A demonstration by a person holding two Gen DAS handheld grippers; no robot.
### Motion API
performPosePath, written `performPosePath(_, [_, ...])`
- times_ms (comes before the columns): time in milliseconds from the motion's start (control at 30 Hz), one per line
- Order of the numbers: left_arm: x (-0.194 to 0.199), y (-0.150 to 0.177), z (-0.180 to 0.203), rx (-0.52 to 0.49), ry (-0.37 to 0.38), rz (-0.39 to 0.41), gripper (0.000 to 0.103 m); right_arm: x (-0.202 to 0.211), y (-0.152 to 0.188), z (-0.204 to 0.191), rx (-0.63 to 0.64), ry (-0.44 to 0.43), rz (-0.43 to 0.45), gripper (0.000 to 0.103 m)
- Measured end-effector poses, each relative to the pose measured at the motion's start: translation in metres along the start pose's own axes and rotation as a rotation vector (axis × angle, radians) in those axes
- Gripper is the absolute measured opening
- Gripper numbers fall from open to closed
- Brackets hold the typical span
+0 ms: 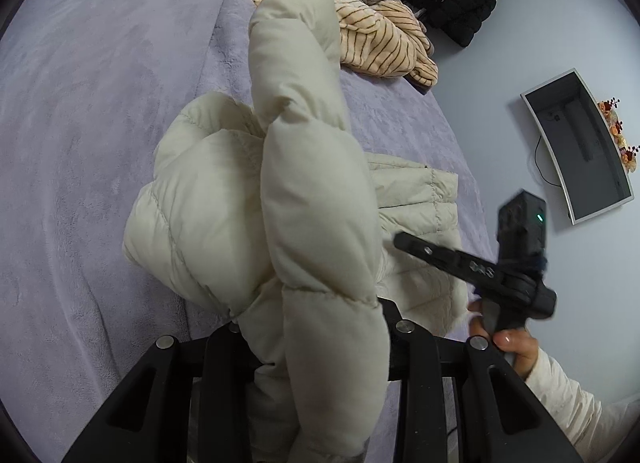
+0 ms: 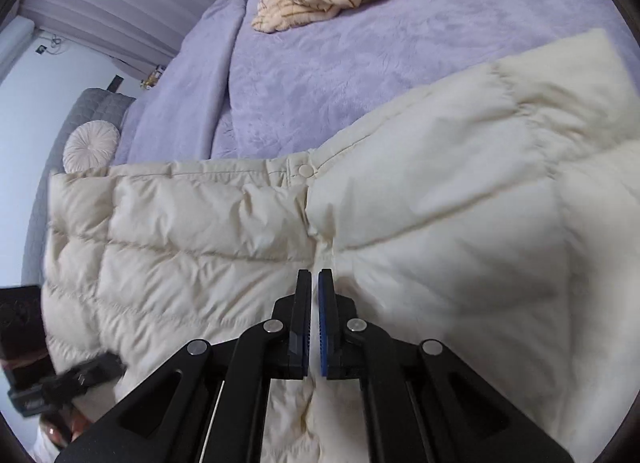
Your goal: Fold large clothes
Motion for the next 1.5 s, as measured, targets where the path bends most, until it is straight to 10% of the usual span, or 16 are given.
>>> performPosePath(267, [-0.005,0.002,0.047,-0.064,-0.042,-0.024,0.035,-0.028,0.075,0.024,-0.086,-0.117,-0.085,0.001])
performPosePath(567, [-0.047,-0.003,0.162,-0.263,-0.042,-0.077,0.036,-0.035,0.086,0.052,-0.234,-0.337,-0.055,0.0])
performPosePath(833, [-0.072,-0.01,0.208,-0.332,-0.096,-0.115,0.036,0.096,0.118,0.112,-0.324,-0.088,0.156,0.006])
performPosePath(967, [-0.094,-0.007,0.239,-0.364,-0.096,-0.138,0.039,0.077,0.137,0.162,-0.498,-0.265,0.11,0.005])
performPosePath(1033, [-0.107,-0.001,0.254,-0.37,-0.075,-0.144,0.057,0.064,0.139,0.169,-0.512,-0.322,0.088,0.005])
performPosePath(1300, [-0.183,0.011,0.257,-0.346,-0.019,-0.187,0.068,0.047,0.141,0.175,-0.492,-0.419,0.057,0.003])
performPosePath(1500, [-0.192,0.012,0.25,-0.357,-0.016,-0.193,0.068,0.114,0.154,0.205,-0.485,-0.37,0.12,0.005])
Point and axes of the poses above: each gripper's, at about its wrist camera, not at the fingertips, and x roughly against the way its jaws point, z to its right, y to its underside, the point moved 7 cm from there along -x, roughly the way its jaws point, and after that the axes turned 6 degrees about -z, right-handed, at the moved point
